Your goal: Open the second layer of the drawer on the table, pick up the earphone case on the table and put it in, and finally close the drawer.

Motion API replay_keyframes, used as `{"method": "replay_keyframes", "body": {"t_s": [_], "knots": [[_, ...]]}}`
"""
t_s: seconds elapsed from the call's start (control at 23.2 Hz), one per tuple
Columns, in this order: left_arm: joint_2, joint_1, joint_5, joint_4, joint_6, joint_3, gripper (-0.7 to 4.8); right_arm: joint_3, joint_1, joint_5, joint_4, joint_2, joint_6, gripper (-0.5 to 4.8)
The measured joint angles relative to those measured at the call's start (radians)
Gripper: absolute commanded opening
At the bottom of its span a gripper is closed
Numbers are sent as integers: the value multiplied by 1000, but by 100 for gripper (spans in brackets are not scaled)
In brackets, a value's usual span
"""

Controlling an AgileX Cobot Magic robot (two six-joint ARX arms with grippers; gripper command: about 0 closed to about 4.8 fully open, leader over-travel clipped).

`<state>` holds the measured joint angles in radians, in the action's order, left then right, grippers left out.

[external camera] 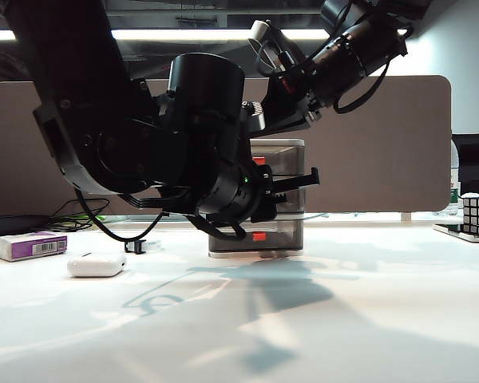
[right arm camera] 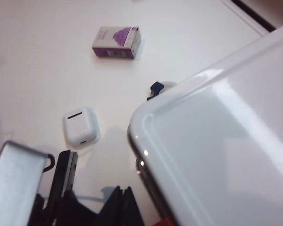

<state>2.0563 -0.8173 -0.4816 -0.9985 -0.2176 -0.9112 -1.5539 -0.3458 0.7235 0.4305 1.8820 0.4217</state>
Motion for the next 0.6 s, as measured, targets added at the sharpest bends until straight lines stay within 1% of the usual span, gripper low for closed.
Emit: {"method": "replay_keyframes", "body": {"t_s": [0.34, 0.6], "knots": [[-4, 0, 0, 1, 0, 0, -6, 0, 0, -16, 5, 21, -10, -5], [-6, 0, 7, 3, 0, 0, -6, 0, 0, -24, -22, 37, -11, -5]]}}
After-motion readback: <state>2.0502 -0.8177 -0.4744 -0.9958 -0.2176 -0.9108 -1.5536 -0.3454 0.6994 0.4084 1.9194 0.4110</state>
